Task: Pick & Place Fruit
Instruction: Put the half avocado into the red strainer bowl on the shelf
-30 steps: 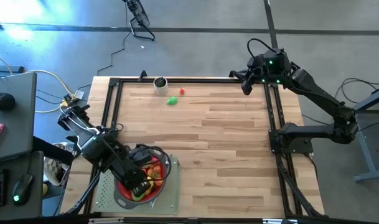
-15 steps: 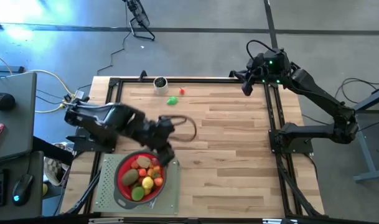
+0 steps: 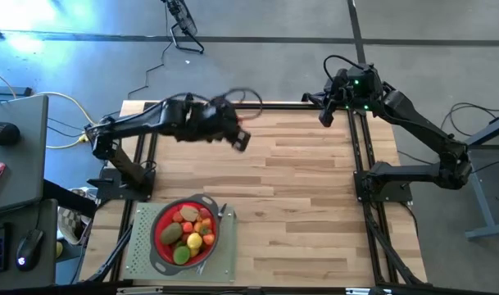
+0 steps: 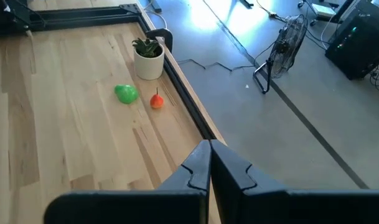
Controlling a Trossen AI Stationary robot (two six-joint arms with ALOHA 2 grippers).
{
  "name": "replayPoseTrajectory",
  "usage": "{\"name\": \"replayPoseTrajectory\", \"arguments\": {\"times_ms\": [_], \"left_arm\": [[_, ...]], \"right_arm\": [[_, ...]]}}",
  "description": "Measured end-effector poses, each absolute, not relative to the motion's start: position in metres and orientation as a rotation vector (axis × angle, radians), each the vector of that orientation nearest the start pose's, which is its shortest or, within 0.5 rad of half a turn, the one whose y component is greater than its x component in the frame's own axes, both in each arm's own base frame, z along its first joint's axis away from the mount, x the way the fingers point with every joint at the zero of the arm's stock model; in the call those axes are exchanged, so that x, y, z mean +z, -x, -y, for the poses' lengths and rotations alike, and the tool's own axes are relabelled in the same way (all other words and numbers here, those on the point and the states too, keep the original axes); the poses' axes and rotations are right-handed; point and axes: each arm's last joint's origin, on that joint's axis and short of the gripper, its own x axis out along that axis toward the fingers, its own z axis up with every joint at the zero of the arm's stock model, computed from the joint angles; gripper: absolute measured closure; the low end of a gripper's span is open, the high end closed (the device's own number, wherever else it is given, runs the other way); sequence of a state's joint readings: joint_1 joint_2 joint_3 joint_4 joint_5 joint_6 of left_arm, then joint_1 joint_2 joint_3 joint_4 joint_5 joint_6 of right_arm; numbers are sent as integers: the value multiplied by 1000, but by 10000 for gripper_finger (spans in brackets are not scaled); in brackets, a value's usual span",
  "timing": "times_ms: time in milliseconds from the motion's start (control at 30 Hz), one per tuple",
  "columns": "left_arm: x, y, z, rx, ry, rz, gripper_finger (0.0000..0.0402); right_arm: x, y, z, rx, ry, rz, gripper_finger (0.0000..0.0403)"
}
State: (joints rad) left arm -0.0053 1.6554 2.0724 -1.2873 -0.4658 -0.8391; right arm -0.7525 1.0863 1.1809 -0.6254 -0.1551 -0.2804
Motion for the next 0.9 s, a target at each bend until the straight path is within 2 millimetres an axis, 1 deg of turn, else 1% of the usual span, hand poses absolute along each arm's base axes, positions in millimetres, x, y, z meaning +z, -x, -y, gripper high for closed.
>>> {"name": "replayPoseTrajectory", "arguments": {"times_ms": [133,233,367,500,600,667,767,900], "left_arm": [[448,-311,-36,861,576,-521,270],[441,-325,-51,916,583,-484,270],[426,-340,-71,969,573,-502,270],[407,-352,-91,1020,542,-573,270],[398,-355,-107,1049,560,-603,270],[392,-353,-118,1066,578,-642,270],[381,-354,-132,1080,606,-706,270],[369,-355,-143,1073,645,-781,270]], "right_arm": [[371,-162,146,-507,36,-561,400],[371,-163,146,-505,35,-560,400],[371,-163,146,-504,35,-560,400],[371,-162,146,-504,34,-563,400],[371,-162,146,-506,35,-562,400],[371,-163,146,-507,36,-558,400],[372,-163,146,-522,-6,-537,400],[372,-163,146,-543,-79,-516,400]]}}
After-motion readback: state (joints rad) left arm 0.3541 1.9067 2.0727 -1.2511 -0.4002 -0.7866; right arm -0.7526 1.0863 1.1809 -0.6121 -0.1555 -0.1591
